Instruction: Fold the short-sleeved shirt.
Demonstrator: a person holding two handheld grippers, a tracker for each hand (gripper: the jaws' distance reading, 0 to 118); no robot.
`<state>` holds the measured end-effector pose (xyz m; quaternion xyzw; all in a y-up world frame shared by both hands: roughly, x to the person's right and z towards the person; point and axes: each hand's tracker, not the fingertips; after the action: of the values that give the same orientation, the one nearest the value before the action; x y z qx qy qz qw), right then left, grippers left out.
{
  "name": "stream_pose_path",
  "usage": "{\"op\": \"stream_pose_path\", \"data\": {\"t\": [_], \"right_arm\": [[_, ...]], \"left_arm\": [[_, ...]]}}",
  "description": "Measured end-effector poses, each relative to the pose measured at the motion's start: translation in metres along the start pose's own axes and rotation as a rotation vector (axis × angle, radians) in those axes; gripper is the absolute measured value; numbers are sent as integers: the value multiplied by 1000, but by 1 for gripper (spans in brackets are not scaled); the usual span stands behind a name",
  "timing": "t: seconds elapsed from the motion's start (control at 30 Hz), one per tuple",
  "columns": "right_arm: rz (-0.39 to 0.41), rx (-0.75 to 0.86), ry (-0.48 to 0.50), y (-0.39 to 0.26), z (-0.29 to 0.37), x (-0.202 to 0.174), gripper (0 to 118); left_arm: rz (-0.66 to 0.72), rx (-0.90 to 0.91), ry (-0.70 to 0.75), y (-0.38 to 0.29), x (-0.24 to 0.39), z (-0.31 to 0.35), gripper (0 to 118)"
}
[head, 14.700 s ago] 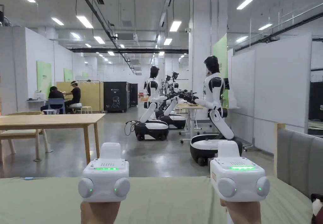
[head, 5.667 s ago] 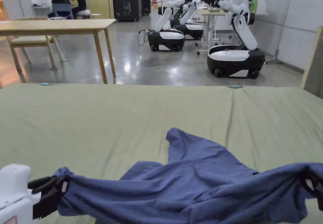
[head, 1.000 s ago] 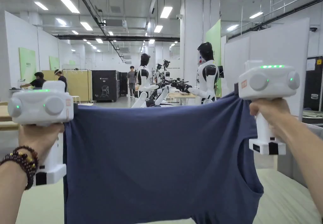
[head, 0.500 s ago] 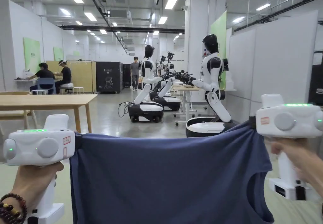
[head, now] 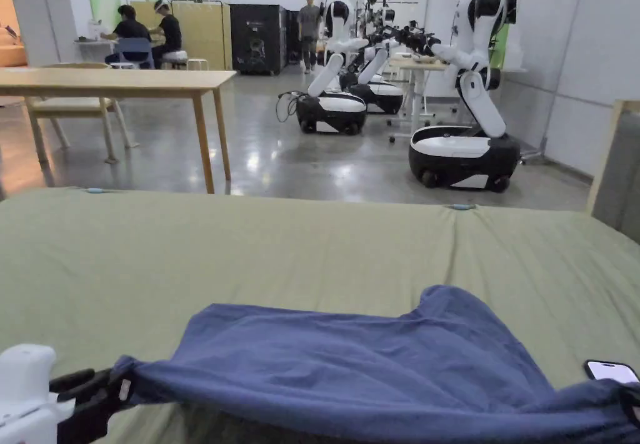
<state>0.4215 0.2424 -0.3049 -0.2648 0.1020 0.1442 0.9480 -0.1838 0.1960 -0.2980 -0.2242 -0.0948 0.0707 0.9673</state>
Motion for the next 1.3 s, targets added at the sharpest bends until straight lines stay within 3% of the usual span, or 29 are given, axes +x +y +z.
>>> {"op": "stream_pose_path", "data": {"t": [0.07, 0.13, 0.27, 0.43, 0.5, 0.53, 0.57, 0.6, 0.63, 0.67, 0.77, 0.8, 0.83, 0.87, 0.9, 0.93, 1.0, 1.07, 1.23, 1.27, 1.3], "right_arm": [[2, -115, 55, -34, -9, -7, 1], [-55, -209, 112, -60, -28, -10, 1], [-45, -384, 125, -96, -73, -10, 2], [-159, -436, 177, -95, -86, 2, 2], [-123, -426, 175, -88, -80, 3, 9], [-108, -392, 169, -86, -67, 2, 25], [-104, -345, 164, -80, -53, 2, 56], [-124, -305, 174, -76, -39, 2, 106], [-138, -264, 175, -71, -24, 1, 118], [-155, -176, 186, -65, 6, -5, 118], [-217, -23, 215, -56, 67, -10, 112], [-248, 25, 213, -56, 92, -14, 96], [-277, 62, 215, -58, 108, -17, 71], [-308, 96, 206, -61, 122, -21, 38], [-331, 113, 180, -64, 131, -25, 1], [-342, 113, 158, -65, 136, -28, 1], [-347, 105, 176, -68, 144, -31, 1], [-329, 87, 181, -69, 142, -33, 1], [-286, 58, 179, -64, 133, -42, 1], [-278, 53, 182, -64, 131, -44, 1], [-275, 50, 185, -64, 130, -46, 1]], "left_arm": [[-8, -92, -15, -36, -11, 1, 8], [20, -171, 9, -63, -19, -7, 8], [98, -229, 28, -94, -36, -24, 8], [79, -249, 30, -97, -38, -31, 8], [78, -251, 26, -93, -34, -24, 9], [89, -237, 31, -89, -35, -20, 19], [107, -218, 34, -84, -34, -12, 50], [117, -202, 54, -80, -32, 1, 106], [128, -177, 41, -76, -33, 13, 118], [134, -35, 15, -71, -30, 34, 116], [158, 0, 14, -60, -8, 91, 118], [152, 32, 38, -61, -1, 108, 115], [142, 60, 56, -63, 3, 122, 105], [129, 93, 74, -63, 6, 136, 78], [137, 101, 105, -65, 9, 144, 16], [152, 98, 129, -67, 12, 147, 0], [179, 71, 173, -72, 8, 144, 0], [201, 13, 95, -75, 11, 129, 0], [123, -49, 154, -62, 23, 73, 0], [113, -72, 173, -66, 11, 56, 15], [103, -124, 180, -66, 6, 41, 60]]}}
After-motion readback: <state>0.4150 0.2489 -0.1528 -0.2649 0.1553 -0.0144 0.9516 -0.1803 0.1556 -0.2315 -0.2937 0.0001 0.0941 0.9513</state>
